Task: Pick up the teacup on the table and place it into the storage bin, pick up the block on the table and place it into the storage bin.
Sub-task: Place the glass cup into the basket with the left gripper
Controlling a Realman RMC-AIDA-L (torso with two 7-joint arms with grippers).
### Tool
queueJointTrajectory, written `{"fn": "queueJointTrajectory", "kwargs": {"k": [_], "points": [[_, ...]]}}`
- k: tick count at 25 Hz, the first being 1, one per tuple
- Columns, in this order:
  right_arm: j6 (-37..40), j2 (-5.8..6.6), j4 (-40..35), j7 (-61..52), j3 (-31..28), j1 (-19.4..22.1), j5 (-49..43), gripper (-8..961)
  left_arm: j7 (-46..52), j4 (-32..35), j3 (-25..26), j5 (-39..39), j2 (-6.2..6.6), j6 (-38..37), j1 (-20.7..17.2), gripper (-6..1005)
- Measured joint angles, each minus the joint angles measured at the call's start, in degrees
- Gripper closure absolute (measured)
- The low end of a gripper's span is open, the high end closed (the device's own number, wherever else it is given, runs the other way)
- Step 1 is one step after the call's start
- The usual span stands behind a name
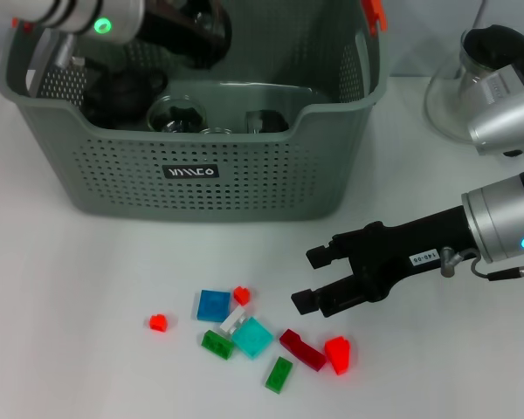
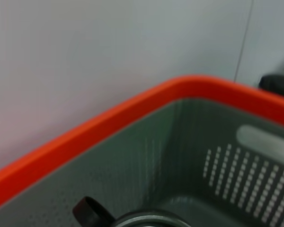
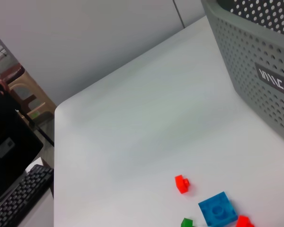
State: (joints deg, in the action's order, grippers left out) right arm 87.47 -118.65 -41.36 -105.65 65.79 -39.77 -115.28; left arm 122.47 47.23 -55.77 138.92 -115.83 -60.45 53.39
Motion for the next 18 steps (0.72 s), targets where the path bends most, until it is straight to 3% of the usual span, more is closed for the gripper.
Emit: {"fn": "queueJointTrajectory", "kwargs": {"k": [10,18], "points": [[-0.3,0.0,0.2,0.0,0.0,0.1,0.0,29,2.0,-0.5,-1.9,10.9,-3.3,3.4,1.6,952],[-0.3,0.0,0.3,0.1,0.0,0.3,0.0,29,2.2,-0.6,-2.1,14.0,-4.25,3.5,2.1,951]]}}
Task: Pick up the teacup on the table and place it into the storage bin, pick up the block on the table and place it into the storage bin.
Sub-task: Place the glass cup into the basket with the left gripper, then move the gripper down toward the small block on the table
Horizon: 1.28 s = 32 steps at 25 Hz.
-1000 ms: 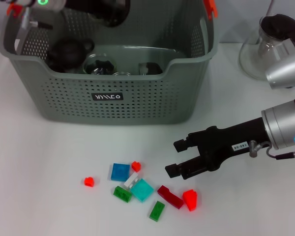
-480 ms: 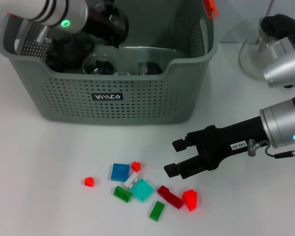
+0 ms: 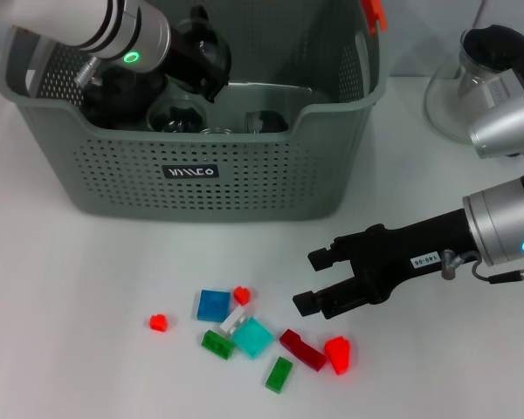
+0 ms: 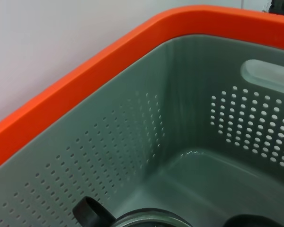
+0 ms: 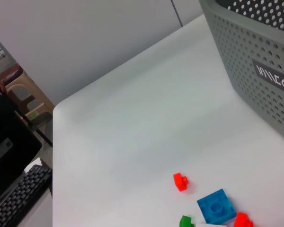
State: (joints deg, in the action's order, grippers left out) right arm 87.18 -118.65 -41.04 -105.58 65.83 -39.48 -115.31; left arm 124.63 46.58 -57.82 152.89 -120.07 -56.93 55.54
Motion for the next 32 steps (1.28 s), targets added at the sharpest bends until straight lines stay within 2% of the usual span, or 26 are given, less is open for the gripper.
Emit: {"fn": "queueJointTrajectory", "kwargs": {"k": [16,27,29,32], "points": [[0.1,0.0,0.0,0.2,0.0,0.2,0.0,29,0.6,0.1,-0.7,0.4,-0.08,0.1,-0.3,950],[0.0,0.0,0.1,0.3,0.0,0.2,0.0,28,1.1,0.4,-0.8,4.6,-1.03,0.7,0.0,838],[0.0,0.0,0.1,0.3,0.0,0.2,0.0,28,1.1,0.6,-0.8,4.6,-1.04,0.6,0.0,654],[-0.1,0.0,0.0,0.3,0.0,0.2,0.0,28,1.2,1.7,-0.5,4.5,-1.1,0.2,-0.1,638]]}}
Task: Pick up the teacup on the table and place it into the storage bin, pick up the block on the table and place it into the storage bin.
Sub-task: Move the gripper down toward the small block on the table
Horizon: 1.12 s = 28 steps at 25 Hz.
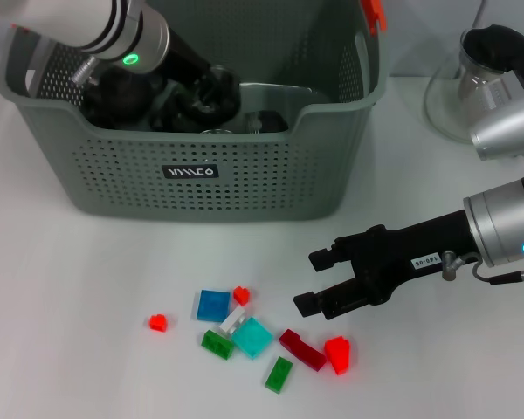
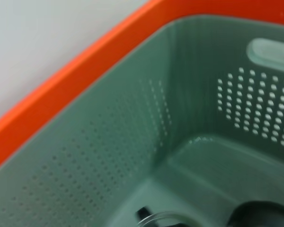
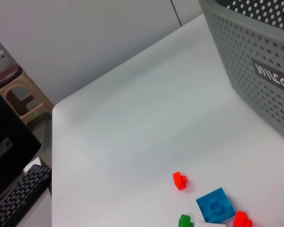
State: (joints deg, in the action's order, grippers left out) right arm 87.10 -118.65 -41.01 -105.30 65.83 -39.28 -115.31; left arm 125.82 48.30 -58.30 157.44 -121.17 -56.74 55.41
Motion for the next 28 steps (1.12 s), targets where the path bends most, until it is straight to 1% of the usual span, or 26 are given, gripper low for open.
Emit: {"fn": "queueJointTrajectory", "kwargs": {"k": [3,9,14,16,17,19,21,23,25,28], "points": [[0.0,0.0,0.0,0.0,0.0,0.0,0.0,28,1.1,3.2,0.3,-0.2,-0.25,-0.8,-1.0,622],[0.0,0.07,-0.1,0.1,0.0,0.0,-0.1,28,4.0,11.8,0.6,-0.4,-0.32,-4.8,-3.4,397],[0.3,0.31,-0.5,-0.1,-0.2,-0.1,-0.1,29,6.0,21.4,1.5,-0.9,-0.42,-11.1,-5.9,178],[0.4,0.4,-0.5,-0.1,-0.3,-0.2,-0.1,29,6.0,25.0,2.4,-2.3,-0.57,-14.0,-6.9,157],[0.4,0.46,-0.5,-0.1,-0.3,-0.3,-0.1,29,5.7,27.6,3.3,-4.3,-0.58,-16.4,-7.7,146],[0.4,0.59,-0.5,-0.1,-0.2,-0.4,-0.1,29,5.0,30.3,4.6,-8.4,-0.46,-19.7,-8.7,125],[0.4,0.71,-0.5,-0.1,-0.1,-0.5,-0.1,29,3.2,34.1,7.1,-16.7,0.02,-26.0,-10.6,114],[0.5,0.95,-0.6,0.0,-0.1,-0.5,-0.1,29,0.7,36.3,9.2,-23.5,0.21,-31.4,-12.2,115],[0.8,1.19,-0.6,0.1,-0.1,-0.6,-0.1,29,-3.0,38.1,11.7,-32.0,0.24,-38.3,-14.6,115],[1.0,1.42,-0.7,0.5,-0.1,-0.6,-0.1,29,-8.0,38.7,14.5,-41.6,0.25,-46.6,-17.8,115]]}}
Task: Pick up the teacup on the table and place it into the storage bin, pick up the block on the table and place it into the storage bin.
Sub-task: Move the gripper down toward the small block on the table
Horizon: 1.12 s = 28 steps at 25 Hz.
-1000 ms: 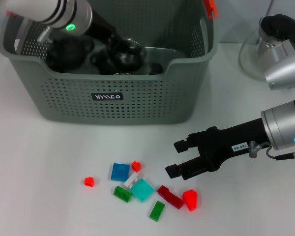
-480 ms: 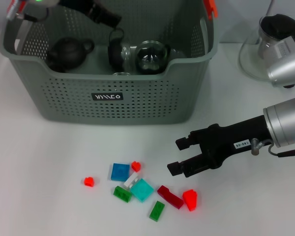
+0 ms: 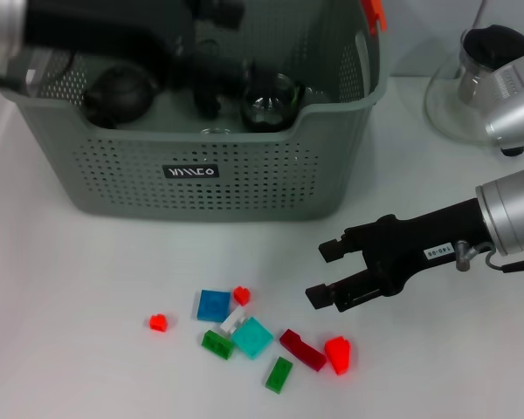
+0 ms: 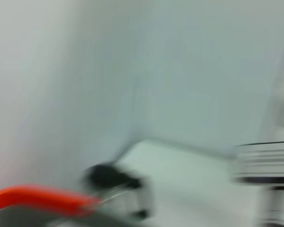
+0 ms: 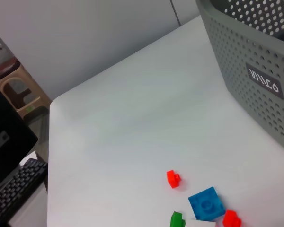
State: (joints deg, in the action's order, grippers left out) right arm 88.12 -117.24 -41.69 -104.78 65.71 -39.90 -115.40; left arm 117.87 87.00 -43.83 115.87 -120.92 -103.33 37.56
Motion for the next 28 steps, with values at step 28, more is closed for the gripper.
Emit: {"fn": "queueJointTrajectory", "kwargs": {"k": [28], "points": [[4.8,-1.1,-8.7,-5.7,0.2,-8.8,-22.3,27,-52.9,-30.8,5.0,-2.2,-2.59,-4.7,-18.3,120]]}}
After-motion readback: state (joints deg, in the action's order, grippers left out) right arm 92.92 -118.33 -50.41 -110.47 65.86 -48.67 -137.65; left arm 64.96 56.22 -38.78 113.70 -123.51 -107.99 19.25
